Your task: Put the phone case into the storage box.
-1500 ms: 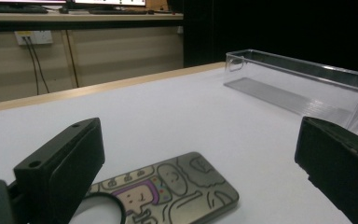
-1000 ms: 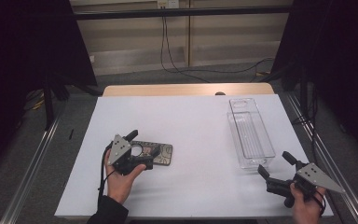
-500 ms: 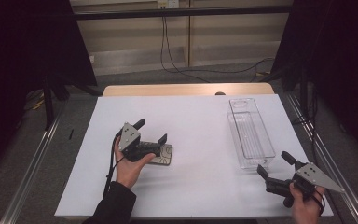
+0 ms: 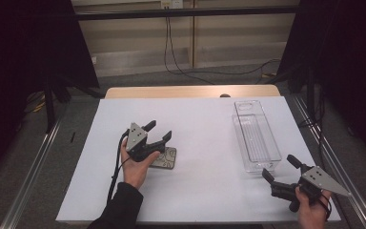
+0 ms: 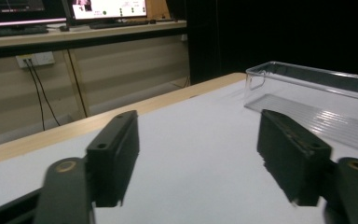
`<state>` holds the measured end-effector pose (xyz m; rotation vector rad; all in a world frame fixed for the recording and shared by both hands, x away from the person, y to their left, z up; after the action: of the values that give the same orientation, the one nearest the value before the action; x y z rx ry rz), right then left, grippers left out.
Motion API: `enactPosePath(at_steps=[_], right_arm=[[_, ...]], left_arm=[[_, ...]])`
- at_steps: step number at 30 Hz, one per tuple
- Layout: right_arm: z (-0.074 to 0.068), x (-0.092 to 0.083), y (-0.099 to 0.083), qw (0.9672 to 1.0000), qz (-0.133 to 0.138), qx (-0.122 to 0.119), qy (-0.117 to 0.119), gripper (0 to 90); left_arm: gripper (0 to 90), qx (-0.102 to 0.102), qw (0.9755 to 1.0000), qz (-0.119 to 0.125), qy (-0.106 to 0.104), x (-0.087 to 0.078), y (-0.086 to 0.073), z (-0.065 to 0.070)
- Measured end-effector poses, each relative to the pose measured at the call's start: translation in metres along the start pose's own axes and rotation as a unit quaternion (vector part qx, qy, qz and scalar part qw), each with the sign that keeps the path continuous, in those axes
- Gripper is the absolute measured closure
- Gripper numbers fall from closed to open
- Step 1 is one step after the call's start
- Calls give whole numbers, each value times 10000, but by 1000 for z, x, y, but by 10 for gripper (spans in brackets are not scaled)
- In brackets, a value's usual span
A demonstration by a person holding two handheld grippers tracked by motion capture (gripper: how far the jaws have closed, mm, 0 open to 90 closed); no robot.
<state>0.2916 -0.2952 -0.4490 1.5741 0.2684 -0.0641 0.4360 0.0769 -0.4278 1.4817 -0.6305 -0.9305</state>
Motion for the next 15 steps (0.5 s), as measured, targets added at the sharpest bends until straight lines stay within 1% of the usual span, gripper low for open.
enactPosePath(at_steps=[1, 2, 3, 4, 5, 9, 10, 11, 15], right_arm=[[0, 0, 0, 10000, 0, 0, 0, 0], [0, 0, 0, 10000, 0, -2, 3, 0], [0, 0, 0, 10000, -2, 1, -4, 0], [0, 0, 0, 10000, -9, 2, -7, 0], [0, 0, 0, 10000, -9, 4, -6, 0], [0, 0, 0, 10000, -12, 3, -8, 0], [0, 0, 0, 10000, -12, 4, -4, 0], [0, 0, 0, 10000, -11, 1, -5, 0], [1, 0, 0, 10000, -14, -3, -9, 0]], left_arm=[[372, 0, 10000, 0, 0, 0, 0, 0], [372, -25, 10000, 42, -36, 0, 0, 1], [408, 3, 10000, -24, -2, -1, 0, 0], [448, 3, 10000, -24, -2, -1, 0, 0], [492, -32, 10000, -38, -67, -2, -1, 0], [624, -45, 9999, -57, -143, -1, -1, 1], [657, -96, 9997, -96, -197, -2, -1, 2], [666, -142, 9996, -108, -239, -2, -2, 3], [721, -162, 9992, -176, -313, -2, -3, 3]])
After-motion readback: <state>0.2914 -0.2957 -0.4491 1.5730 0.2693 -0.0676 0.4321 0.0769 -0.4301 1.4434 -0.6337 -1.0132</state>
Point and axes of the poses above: each handheld gripper's, and its own axes: x roughly forward along the jaws, y roughly out of its top, z roughly to its right, the point moved 7 cm from there along x, roughly forward along the jaws, and after that the axes turned 14 degrees about -y, right-handed, at the moved point
